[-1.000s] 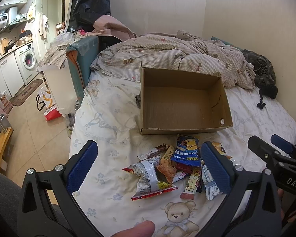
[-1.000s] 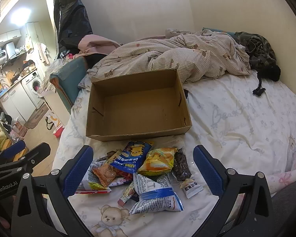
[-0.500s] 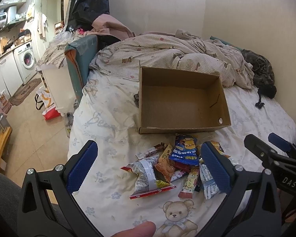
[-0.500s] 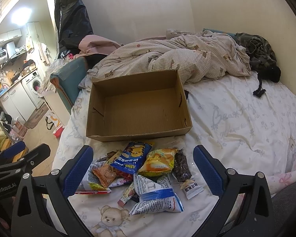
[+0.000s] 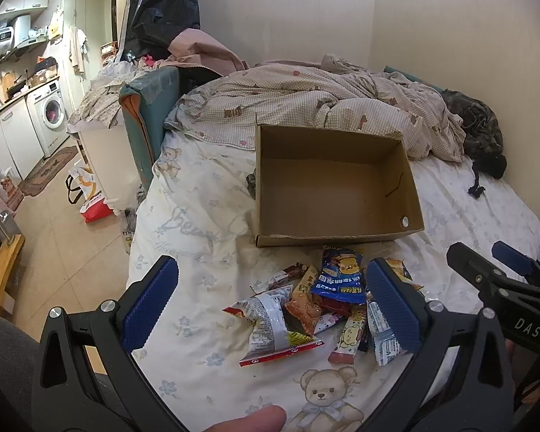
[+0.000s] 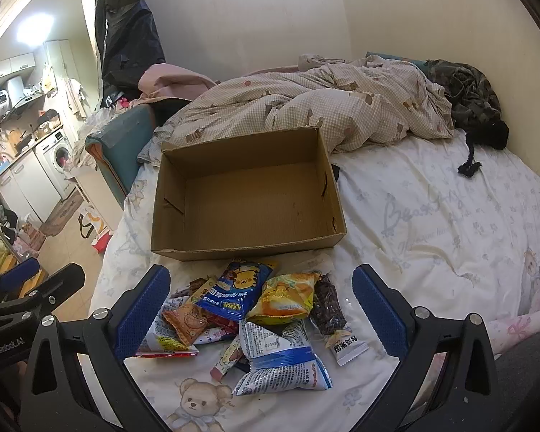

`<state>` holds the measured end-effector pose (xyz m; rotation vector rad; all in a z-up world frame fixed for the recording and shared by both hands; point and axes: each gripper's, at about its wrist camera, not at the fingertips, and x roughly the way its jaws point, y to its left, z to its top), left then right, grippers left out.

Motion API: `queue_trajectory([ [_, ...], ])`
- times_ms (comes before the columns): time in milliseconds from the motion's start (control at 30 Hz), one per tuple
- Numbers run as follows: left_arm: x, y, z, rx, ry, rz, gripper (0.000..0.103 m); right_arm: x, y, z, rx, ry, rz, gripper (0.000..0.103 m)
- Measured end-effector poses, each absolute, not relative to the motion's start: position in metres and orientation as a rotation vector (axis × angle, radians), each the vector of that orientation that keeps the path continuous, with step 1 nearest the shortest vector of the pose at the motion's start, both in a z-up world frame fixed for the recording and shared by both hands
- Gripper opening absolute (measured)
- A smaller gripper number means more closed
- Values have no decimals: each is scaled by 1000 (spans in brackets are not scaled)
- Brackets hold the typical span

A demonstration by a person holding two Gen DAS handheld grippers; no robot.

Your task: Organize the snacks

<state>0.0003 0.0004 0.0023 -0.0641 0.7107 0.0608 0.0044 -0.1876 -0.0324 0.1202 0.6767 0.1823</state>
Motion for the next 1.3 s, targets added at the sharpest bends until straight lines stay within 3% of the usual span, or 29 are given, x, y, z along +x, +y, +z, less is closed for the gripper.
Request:
queue_trajectory([
  [1300, -1, 2, -5, -71, 721, 62, 103, 4, -188, -32, 118, 671, 180, 103],
])
